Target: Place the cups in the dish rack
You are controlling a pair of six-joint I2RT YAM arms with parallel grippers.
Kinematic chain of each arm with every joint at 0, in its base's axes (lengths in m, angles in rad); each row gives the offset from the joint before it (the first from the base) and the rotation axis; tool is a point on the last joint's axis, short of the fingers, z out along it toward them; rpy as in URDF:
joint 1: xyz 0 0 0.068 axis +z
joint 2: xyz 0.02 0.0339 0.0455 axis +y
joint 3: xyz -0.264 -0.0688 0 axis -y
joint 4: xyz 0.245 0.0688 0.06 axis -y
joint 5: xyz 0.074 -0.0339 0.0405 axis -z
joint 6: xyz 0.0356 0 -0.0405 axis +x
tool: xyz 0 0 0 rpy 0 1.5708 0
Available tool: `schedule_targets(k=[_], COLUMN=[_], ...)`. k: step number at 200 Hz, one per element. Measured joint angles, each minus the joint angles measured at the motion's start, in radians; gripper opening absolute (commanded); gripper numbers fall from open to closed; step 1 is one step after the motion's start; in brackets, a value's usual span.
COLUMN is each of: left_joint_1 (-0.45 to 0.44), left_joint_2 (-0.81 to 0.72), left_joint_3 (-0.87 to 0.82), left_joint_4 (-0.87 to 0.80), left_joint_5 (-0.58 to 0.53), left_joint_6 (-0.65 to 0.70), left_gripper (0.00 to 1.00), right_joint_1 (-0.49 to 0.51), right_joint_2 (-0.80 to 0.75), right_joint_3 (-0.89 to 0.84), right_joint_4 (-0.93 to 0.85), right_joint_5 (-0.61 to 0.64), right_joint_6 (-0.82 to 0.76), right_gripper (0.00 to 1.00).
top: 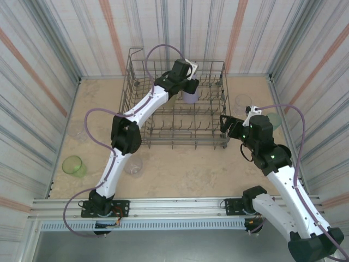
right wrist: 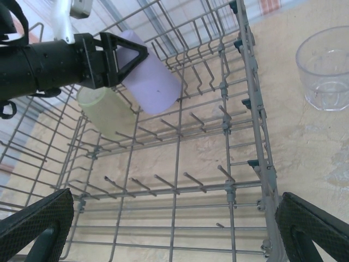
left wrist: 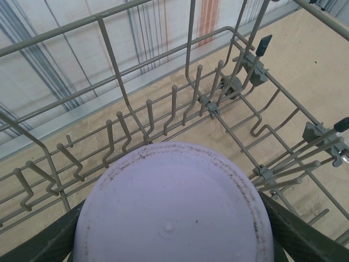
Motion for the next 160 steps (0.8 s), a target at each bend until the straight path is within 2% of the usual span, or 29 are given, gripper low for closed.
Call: schedule_targets(k=[70,77,86,102,115,131,147,160], left_joint_1=[-0.01,-0.011,-0.012,-0.014,-0.017,-0.02,-0.02,-0.02], left_joint_2=[0.0,0.0,0.0,0.003,0.009,0.014,0.014,0.014], left_joint_3=[-0.048,-0.05,-0.055,-0.059,-0.059,-0.06,-0.06,-0.06], left_joint_4=[0.045,0.046,0.048,0.054,0.062,0.069,0.071,0.071], left_joint_5=[-0.022,-0.023,-0.026,-0.034,-0.042,-0.053,-0.066,-0.071], left_joint_6=[0.051,0.056,0.06,0.066,0.074,0.078,0.086,0.083], left_gripper=[0.2,0.25,0.37,0.46,0.64,0.78,0.97,0.99], right_joint_1=[0.0,0.0,0.0,0.0,0.0,0.0,0.0,-0.001], right_joint_2=[-0.003,-0.003,-0.003,-0.003,-0.003,-0.002,-0.002,0.0], right_joint_3=[0.0,0.0,0.0,-0.002,-0.006,-0.013,-0.015,-0.015], right_joint_4=[0.0,0.0,0.0,0.001,0.004,0.006,0.008,0.008], right_joint_5=[0.003,0.003,0.004,0.004,0.005,0.008,0.016,0.019], right_joint_6=[0.0,0.0,0.0,0.0,0.0,0.0,0.0,0.0], right_gripper=[0.99,0.99,0.99,0.99,0.99,0.99,0.99,0.99])
